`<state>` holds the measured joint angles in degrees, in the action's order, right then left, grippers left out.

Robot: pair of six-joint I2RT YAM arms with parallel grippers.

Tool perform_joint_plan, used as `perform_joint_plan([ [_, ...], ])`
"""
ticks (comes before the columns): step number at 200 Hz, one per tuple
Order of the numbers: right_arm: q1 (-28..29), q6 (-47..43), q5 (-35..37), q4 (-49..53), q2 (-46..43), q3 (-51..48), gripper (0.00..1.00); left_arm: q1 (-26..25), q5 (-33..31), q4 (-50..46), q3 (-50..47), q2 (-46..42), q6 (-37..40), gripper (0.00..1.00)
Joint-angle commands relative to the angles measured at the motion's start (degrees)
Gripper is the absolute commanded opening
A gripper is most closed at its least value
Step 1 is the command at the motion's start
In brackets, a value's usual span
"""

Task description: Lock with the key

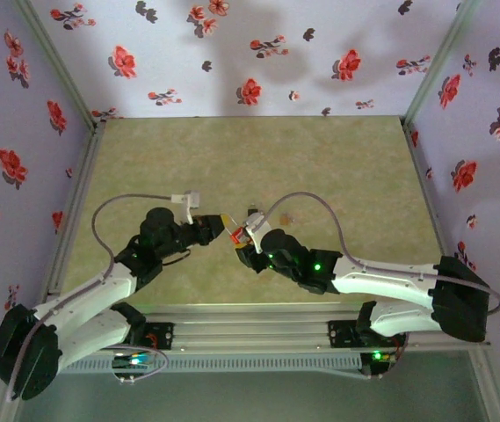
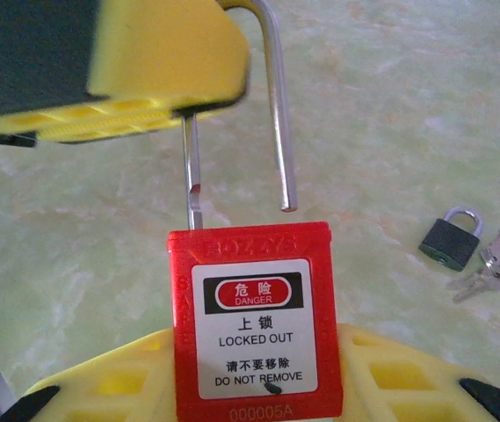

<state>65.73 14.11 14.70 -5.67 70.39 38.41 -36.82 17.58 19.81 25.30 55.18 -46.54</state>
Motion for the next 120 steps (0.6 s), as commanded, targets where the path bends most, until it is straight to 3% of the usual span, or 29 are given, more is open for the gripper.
perform_joint_plan([
  [1, -0.77, 2.26, 5.0, 2.05, -1.35, 1.34, 0.0, 1.05, -4.71, -1.71, -1.74, -1.61, 2.35, 0.24],
  [58, -0.26, 1.91, 4.79, 1.9, -1.35, 1.37, 0.0, 1.14, -3.71, -0.41, -2.16, -1.61, 1.92, 0.42],
  [72, -0.1, 1.89, 4.81, 1.98, -1.29, 1.38, 0.0, 1.19, -2.68, 0.7, -2.4, -1.59, 1.58, 0.52],
  [120, 0.01, 1.73, 4.81, 1.89, -1.04, 1.4, 0.0, 1.48, 2.41, 5.77, -2.81, 0.56, 0.12, 0.57],
])
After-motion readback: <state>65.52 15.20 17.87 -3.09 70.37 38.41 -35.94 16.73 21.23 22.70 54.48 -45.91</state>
